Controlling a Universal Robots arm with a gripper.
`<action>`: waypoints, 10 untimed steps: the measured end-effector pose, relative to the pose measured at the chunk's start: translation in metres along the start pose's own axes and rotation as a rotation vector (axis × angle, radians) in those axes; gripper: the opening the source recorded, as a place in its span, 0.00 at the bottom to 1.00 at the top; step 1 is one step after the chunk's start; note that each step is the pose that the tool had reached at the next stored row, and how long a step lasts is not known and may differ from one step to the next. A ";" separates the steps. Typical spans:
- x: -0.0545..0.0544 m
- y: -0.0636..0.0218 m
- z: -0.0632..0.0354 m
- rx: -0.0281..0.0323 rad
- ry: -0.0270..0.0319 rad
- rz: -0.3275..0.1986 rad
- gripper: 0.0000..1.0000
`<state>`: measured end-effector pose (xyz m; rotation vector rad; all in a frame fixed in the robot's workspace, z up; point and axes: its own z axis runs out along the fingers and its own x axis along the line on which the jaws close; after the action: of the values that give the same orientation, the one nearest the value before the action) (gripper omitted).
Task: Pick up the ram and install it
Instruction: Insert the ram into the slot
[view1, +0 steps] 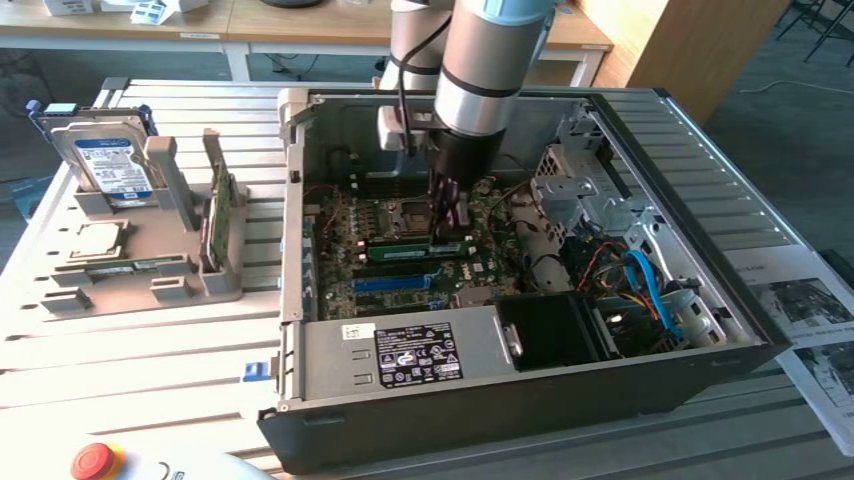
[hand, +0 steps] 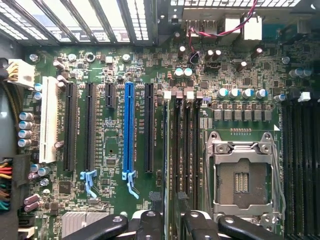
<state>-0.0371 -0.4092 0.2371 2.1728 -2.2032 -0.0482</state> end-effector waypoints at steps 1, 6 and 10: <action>0.000 0.0000 -0.0012 0.0000 0.0002 0.000 0.25; 0.000 0.0001 -0.0072 0.0000 0.0005 0.000 0.25; 0.000 0.0001 -0.0129 0.0000 0.0007 0.000 0.25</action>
<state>-0.0365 -0.4092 0.2500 2.1725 -2.2028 -0.0474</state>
